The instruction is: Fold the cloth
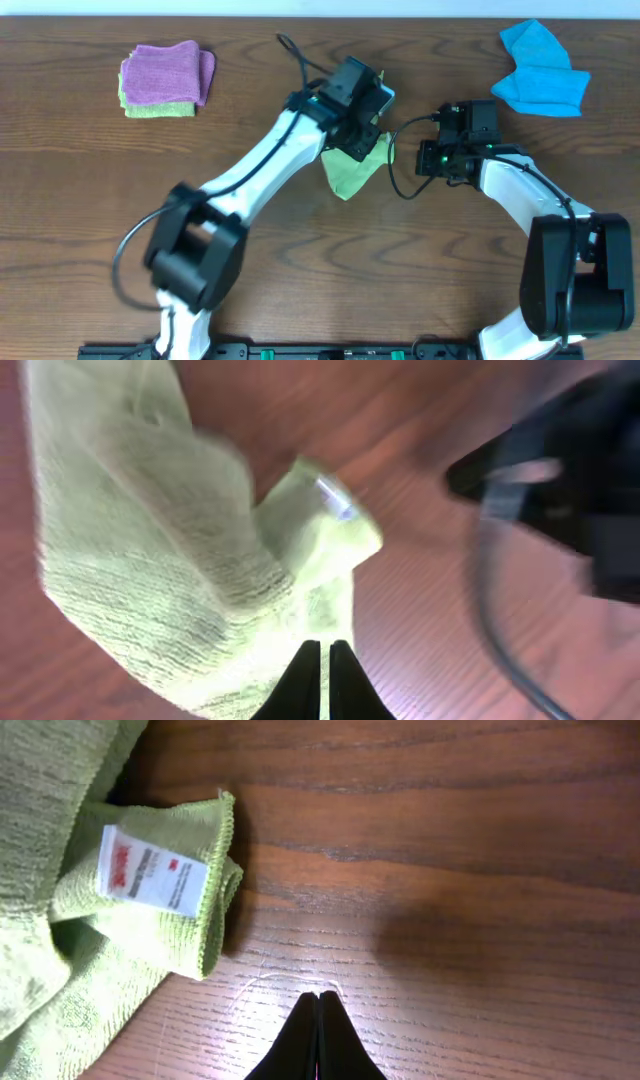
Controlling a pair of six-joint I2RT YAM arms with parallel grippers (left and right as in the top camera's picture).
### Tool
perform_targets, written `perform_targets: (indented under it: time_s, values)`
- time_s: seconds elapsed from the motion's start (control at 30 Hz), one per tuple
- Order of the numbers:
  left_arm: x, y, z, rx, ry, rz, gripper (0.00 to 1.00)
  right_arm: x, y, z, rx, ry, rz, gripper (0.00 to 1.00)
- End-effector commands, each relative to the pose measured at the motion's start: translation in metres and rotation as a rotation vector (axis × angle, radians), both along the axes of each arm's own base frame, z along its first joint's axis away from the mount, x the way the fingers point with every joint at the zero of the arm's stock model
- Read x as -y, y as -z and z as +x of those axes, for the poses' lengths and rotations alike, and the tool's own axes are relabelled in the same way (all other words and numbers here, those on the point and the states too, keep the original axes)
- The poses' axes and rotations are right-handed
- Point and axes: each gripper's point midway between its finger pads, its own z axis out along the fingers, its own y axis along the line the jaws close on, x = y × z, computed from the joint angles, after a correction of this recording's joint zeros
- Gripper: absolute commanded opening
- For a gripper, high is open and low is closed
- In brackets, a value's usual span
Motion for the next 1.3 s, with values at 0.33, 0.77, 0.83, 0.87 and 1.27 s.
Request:
perform_targets:
  time_s: [0.33, 0.77, 0.83, 0.87, 1.27]
  values:
    - [-0.031, 0.057, -0.069, 0.009, 0.055, -0.091, 0.06, 0.001, -0.026, 0.011, 0.103, -0.084, -0.038, 0.01]
    - [-0.037, 0.095, -0.054, 0.045, -0.001, -0.036, 0.06, 0.000, -0.033, 0.019, 0.152, -0.102, -0.047, 0.02]
    - [-0.035, 0.101, -0.053, 0.033, -0.009, -0.040, 0.06, 0.000, -0.034, 0.020, 0.158, -0.104, -0.048, 0.02]
    - [-0.034, 0.102, -0.054, 0.028, -0.007, -0.047, 0.06, 0.000, -0.034, 0.020, 0.161, -0.104, -0.048, 0.02]
    - [-0.050, 0.117, -0.052, 0.023, -0.053, 0.047, 0.06, -0.009, -0.037, 0.019, 0.163, -0.131, 0.000, 0.01]
